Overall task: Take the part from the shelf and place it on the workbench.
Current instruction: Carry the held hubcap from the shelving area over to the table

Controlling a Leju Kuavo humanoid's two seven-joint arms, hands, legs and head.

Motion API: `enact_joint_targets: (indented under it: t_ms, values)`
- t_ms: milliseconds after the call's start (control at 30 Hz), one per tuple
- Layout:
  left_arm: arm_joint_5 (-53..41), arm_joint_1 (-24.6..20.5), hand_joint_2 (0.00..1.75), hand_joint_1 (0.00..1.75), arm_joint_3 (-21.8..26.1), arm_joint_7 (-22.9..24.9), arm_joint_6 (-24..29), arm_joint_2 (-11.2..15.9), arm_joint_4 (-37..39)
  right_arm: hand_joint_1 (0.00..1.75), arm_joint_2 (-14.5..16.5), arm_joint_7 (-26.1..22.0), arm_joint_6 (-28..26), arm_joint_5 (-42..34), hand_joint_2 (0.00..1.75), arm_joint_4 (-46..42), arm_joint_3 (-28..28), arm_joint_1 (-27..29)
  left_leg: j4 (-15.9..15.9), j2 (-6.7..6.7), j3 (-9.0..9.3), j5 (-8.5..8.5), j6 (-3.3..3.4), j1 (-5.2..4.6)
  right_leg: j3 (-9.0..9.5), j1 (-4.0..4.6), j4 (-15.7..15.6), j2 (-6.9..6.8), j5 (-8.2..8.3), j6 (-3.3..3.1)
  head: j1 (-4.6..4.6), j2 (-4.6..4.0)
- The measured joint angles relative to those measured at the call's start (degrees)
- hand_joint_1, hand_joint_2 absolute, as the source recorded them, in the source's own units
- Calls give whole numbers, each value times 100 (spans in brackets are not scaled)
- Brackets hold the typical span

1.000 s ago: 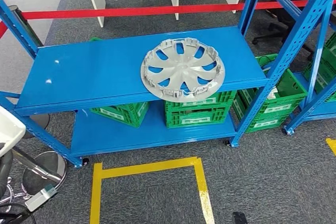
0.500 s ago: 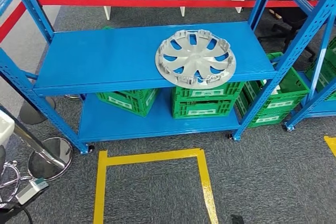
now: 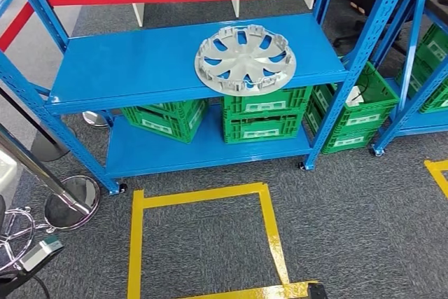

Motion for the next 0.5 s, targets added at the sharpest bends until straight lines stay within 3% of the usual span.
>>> enact_joint_targets:
  t_ms: [33, 67, 100, 133, 167, 200, 267, 300, 367, 400, 433, 500]
  values:
    - [0, -4, 175, 175, 0, 0, -1, -1, 12, 0, 2, 0, 3, 2, 175, 0, -3, 0, 360, 0, -21, -200, -26, 10, -67, 3, 16, -8, 60, -2, -15, 0]
    - [0, -7, 175, 175, 0, 0, -1, -2, 25, 0, 3, 0, 5, 3, 175, 0, -6, -2, 632, 0, -5, -251, -46, 19, -148, 6, 44, -13, 122, -1, -22, -1]
    - [0, -10, 175, 175, 0, 0, -2, -2, 36, 0, 4, 0, 4, 3, 175, 0, -9, -4, 751, 0, 69, -150, -59, 28, -246, 5, 87, -17, 179, 5, -30, -1]
    - [0, -15, 175, 175, 0, 0, -2, -2, 46, 0, 4, 0, 4, 3, 175, 0, -12, -5, 678, 0, 221, 35, -67, 39, -359, 4, 142, -20, 230, 16, -35, -1]
    - [-1, -21, 175, 175, 0, 0, -3, -2, 53, 0, 5, 1, 3, 5, 175, 0, -14, -7, 411, -3, 462, 205, -68, 51, -476, 3, 205, -21, 276, 32, -39, -1]
    - [-1, -31, 175, 175, 0, 0, -3, -1, 57, 0, 7, 2, 1, 10, 175, -1, -16, -8, 4, -8, 761, 254, -60, 55, -581, 8, 264, -20, 315, 55, -44, -1]
    - [-3, -51, 175, 175, 2, 1, -1, 0, 62, 0, 9, 7, -7, 27, 175, -1, -21, -10, -781, -25, 1255, 100, 4, 38, -708, 17, 336, -17, 404, 119, -54, 0]
    - [-4, -59, 175, 175, 4, 1, 1, 1, 66, 0, 10, 9, -12, 35, 175, -1, -26, -11, -980, -30, 1351, 15, 44, 19, -742, 13, 339, -16, 459, 157, -57, 0]
    - [-6, -62, 175, 175, 6, 1, 2, -1, 76, 0, 10, 17, -19, 43, 175, 0, -38, -4, -1045, -16, 1293, 71, 142, -1, -788, -6, 328, -7, 540, 234, -63, -1]
    - [-7, -65, 175, 175, 7, 0, 3, -3, 80, 0, 10, 23, -21, 44, 175, 0, -48, 5, -1058, -4, 1237, 135, 196, 0, -833, -15, 370, 6, 458, 264, -61, -1]
    - [-7, -68, 175, 175, 8, 0, 3, -6, 86, 0, 10, 30, -23, 46, 175, 0, -58, 13, -1071, 9, 1168, 206, 255, 5, -895, -19, 506, 20, 265, 287, -55, -1]
    - [-9, -70, 175, 175, 9, -1, 5, -13, 100, 0, 10, 38, -27, 48, 175, 0, -75, 17, -1062, 25, 1002, 346, 332, -1, -1055, -25, 1097, 44, -328, 309, -33, -1]
